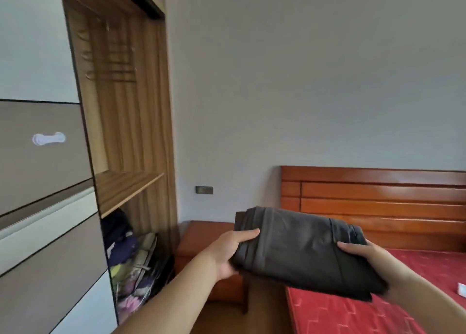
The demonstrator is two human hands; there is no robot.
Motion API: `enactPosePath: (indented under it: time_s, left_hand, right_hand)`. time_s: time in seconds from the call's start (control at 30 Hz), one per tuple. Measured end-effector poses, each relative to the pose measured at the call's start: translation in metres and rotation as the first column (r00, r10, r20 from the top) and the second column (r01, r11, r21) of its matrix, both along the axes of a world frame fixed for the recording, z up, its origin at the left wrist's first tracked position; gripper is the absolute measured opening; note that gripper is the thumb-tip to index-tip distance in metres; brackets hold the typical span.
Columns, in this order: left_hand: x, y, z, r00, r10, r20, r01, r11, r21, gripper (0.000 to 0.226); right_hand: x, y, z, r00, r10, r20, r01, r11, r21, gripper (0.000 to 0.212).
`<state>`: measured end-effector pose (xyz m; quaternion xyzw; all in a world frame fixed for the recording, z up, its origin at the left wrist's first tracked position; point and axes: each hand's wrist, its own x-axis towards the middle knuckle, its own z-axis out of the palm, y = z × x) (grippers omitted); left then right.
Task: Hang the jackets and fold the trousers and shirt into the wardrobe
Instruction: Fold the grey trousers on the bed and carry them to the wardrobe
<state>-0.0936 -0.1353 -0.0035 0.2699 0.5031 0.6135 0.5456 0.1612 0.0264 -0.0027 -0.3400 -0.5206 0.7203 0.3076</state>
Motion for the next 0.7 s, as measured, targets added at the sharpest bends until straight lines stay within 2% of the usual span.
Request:
enactPosePath:
  time_s: [0.17,0.27,0.43,0.57,0.7]
  left_hand:
    - [-0.080,-0.001,-0.023,0.975,0.219,-0.034,-0.222,0.970,-0.097,0.031]
    - [-0.118,0.002,-0.039,0.954,0.299,-0.020,-0.299,0.944,-0.139,0.032]
    - [-0.180,0.025,-0.055,0.904,0.427,-0.031,-0.426,0.888,-0.175,0.045]
    - [-0.226,0.056,-0.060,0.854,0.513,-0.086,-0.520,0.834,-0.187,0.068]
    - [-0.264,0.095,-0.052,0.789,0.601,-0.126,-0.614,0.774,-0.151,0.061]
  right_hand:
    - [-0.106,0.018,-0.008,0.978,0.095,0.188,-0.083,0.994,-0.074,0.049]
    - [-0.159,0.032,-0.019,0.965,0.099,0.244,-0.094,0.995,-0.033,0.046]
    - [-0.235,0.069,-0.036,0.976,0.060,0.211,-0.085,0.990,0.111,0.035]
    - [-0.294,0.104,-0.041,0.980,0.108,0.168,-0.141,0.971,0.195,0.020]
    - [-0.354,0.157,-0.044,0.976,0.163,0.147,-0.196,0.948,0.252,0.029]
